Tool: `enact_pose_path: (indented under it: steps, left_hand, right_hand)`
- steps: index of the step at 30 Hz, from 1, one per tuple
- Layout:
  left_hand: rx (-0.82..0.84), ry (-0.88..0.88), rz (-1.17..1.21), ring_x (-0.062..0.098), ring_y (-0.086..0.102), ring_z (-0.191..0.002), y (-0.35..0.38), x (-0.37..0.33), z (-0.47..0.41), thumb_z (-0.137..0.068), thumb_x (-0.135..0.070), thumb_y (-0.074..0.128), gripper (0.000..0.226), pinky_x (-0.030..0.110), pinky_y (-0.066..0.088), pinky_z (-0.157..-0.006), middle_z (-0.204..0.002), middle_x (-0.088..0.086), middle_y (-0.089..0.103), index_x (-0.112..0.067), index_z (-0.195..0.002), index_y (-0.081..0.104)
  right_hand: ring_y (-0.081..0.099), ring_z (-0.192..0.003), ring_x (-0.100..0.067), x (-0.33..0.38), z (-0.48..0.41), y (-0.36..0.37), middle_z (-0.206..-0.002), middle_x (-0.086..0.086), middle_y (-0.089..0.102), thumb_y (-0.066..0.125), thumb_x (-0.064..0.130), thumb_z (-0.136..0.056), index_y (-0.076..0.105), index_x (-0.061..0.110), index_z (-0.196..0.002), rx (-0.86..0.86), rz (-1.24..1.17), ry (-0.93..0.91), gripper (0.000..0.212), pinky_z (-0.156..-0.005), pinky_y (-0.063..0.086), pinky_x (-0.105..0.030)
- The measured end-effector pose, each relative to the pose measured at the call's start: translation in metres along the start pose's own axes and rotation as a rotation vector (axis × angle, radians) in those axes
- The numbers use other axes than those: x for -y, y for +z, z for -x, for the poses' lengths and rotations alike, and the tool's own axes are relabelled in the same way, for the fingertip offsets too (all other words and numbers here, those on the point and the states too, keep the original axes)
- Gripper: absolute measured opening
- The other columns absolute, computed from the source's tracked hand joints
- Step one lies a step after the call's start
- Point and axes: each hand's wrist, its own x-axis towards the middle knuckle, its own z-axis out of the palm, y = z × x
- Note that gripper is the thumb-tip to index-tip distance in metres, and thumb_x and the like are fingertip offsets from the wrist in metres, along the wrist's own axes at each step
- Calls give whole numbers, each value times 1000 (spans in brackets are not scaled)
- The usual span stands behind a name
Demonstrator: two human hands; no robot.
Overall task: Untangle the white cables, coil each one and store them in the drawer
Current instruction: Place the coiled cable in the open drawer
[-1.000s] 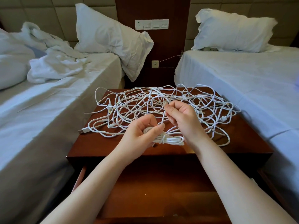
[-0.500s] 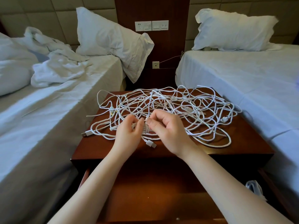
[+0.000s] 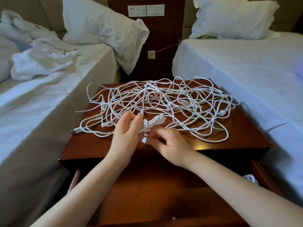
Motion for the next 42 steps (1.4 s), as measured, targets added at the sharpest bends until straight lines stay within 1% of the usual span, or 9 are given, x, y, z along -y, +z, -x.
enact_pose_path:
  steps: [3, 8, 10, 13, 17, 22, 29, 35, 42]
  left_hand:
    - [67, -42, 167, 11, 31, -46, -4, 0, 8, -98, -17, 47, 31, 24, 25, -44, -55, 2, 35, -15, -68, 41]
    - [194, -11, 267, 6, 32, -42, -6, -7, 13, -95, -22, 52, 30, 17, 27, -40, -51, -2, 42, -16, -67, 42]
    - [251, -4, 260, 7, 32, -42, -6, -7, 15, -93, -21, 51, 28, 18, 25, -40, -52, -1, 43, -12, -70, 39]
    - [330, 13, 172, 8, 35, -44, -4, -6, 20, -89, -22, 51, 24, 19, 26, -41, -54, -1, 44, -16, -67, 43]
    - [371, 101, -133, 2, 38, -50, -3, -7, 26, -87, -28, 54, 23, 14, 33, -47, -53, -11, 46, -23, -67, 46]
    - [362, 211, -305, 2, 39, -53, -4, -9, 25, -92, -31, 55, 26, 11, 32, -52, -56, -15, 47, -22, -69, 46]
    - [128, 275, -517, 3, 44, -51, 1, -1, 22, -92, -13, 59, 31, 14, 32, -47, -52, -11, 46, -19, -67, 41]
    - [-95, 250, -527, 6, 44, -50, 2, 5, 19, -93, -14, 59, 32, 15, 33, -46, -53, -9, 44, -19, -67, 41]
    - [-224, 271, -429, 33, 51, -51, -3, 10, 14, -96, -23, 53, 27, 41, 41, -50, -57, 9, 54, -25, -72, 41]
  right_hand:
    - [64, -83, -10, -3, 0, -3, -85, 7, 70, 61, 27, -94, 68, 20, -90, 27, 22, 19, 11, -81, 50, -33]
    - [56, -60, -6, 1, -2, -18, -62, 17, 59, 58, 26, -96, 57, 40, -70, 1, 29, -3, 30, -62, 44, -24]
    - [49, -57, -6, 0, 0, -27, -61, 10, 56, 57, 23, -95, 57, 35, -67, 0, -34, 42, 31, -59, 37, -23]
    - [46, -60, -11, -7, 0, -38, -63, -6, 54, 59, 22, -95, 59, 18, -71, -41, -112, 113, 24, -59, 36, -26]
    - [42, -56, -4, -6, -2, -42, -55, 10, 46, 56, 20, -97, 55, 17, -69, -112, -108, 107, 28, -60, 38, -21]
    - [39, -55, -8, -1, -1, -50, -58, 0, 44, 56, 15, -97, 56, 8, -70, -202, -159, 69, 28, -57, 36, -23]
    - [46, -57, -15, 12, 4, -40, -58, -3, 50, 55, 19, -95, 57, 7, -70, -264, -113, -29, 28, -56, 40, -30]
    - [43, -48, -10, 17, 11, -24, -56, 12, 44, 51, 21, -93, 58, 11, -73, -264, 233, -284, 24, -45, 36, -30]
    - [47, -49, -12, 17, 14, -1, -58, 2, 55, 54, 13, -92, 63, 6, -73, -276, 446, -422, 22, -46, 38, -28]
